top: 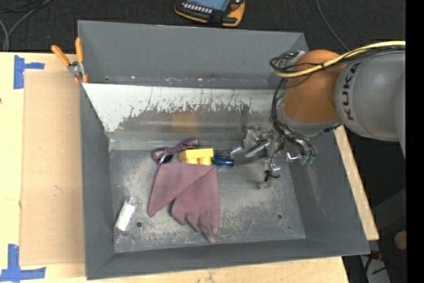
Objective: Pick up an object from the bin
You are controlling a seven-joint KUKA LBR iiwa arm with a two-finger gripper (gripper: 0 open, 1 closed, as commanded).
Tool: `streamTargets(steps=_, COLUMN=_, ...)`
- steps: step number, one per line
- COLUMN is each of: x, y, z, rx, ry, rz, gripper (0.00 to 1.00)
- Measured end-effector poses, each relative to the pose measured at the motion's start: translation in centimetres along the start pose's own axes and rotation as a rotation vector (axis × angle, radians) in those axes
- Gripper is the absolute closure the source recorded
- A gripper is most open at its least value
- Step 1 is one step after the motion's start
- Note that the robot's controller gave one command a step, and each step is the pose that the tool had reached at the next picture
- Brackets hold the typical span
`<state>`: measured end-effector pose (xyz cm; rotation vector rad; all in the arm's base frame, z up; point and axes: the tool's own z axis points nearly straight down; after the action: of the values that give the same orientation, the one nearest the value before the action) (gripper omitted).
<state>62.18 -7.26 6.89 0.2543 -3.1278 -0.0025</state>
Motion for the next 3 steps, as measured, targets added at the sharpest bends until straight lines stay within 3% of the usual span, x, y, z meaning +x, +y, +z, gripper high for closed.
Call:
streamTargets(steps=1, x=0.1, y=1.3, z=-5.7, rx=0.001, ry=-0.006, rz=-0.05, gripper=0.0)
streamTargets(steps=2, x=0.3, y=0.4, z=-0.8, rx=-0.003, ry=0.006, rz=-0.011, gripper=0.0)
streamTargets(steps=3, x=-0.2, y=1.6, z=-0.1, rx=0.0, ry=-0.007, rz=0.05, gripper=0.0)
